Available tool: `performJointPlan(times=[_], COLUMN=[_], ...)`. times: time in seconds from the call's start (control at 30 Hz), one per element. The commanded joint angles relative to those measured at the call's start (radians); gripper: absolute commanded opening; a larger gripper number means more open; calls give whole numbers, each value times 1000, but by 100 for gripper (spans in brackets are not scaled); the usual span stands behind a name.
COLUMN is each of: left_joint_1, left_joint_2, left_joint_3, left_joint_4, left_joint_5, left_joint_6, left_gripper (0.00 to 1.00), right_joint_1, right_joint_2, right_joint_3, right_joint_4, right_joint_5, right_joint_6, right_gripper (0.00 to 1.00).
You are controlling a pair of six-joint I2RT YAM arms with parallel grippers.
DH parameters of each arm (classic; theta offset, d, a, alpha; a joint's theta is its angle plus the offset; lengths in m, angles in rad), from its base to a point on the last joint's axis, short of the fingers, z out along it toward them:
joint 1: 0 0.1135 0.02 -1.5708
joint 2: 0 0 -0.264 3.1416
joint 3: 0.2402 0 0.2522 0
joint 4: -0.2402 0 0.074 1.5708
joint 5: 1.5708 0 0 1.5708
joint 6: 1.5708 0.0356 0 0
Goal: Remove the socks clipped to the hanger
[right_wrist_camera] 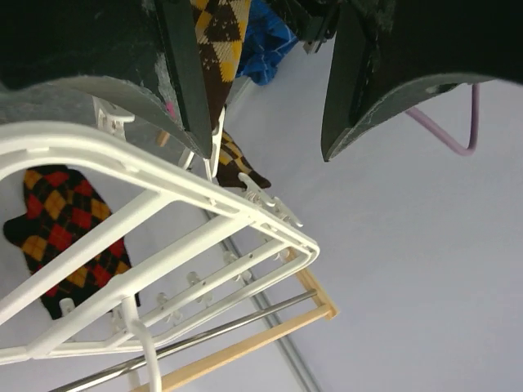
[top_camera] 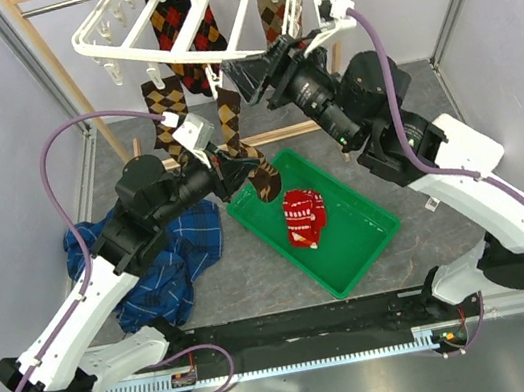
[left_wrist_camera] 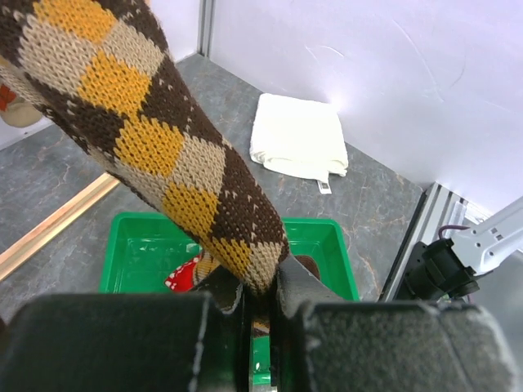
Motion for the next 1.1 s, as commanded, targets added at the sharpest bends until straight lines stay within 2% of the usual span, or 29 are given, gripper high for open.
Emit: performJointPlan(times=[0.0,0.1,0.4,0.73,1.07], left_joint_1=[0,0,0,0,0], left_joint_2=[11,11,6,-15,-20], left_joint_3=[28,11,-18,-64,-75], left_joint_4=[18,31,55,86,95], left_joint_5=[36,32,50,70,67], left_joint_6=[41,51,77,90,95], left_gripper=[2,2,2,2,2], right_joint_1=[38,61,87,93,93], right_joint_2=[75,89,181,309,364], right_joint_3=[144,167,244,368,399], right_joint_4=[-199,-229,-227,-241,-244], right_joint_5=[182,236,247,383,440], right_joint_6=[-78,-101,-148,-176,-155], right_gripper=[63,62,62,60,60])
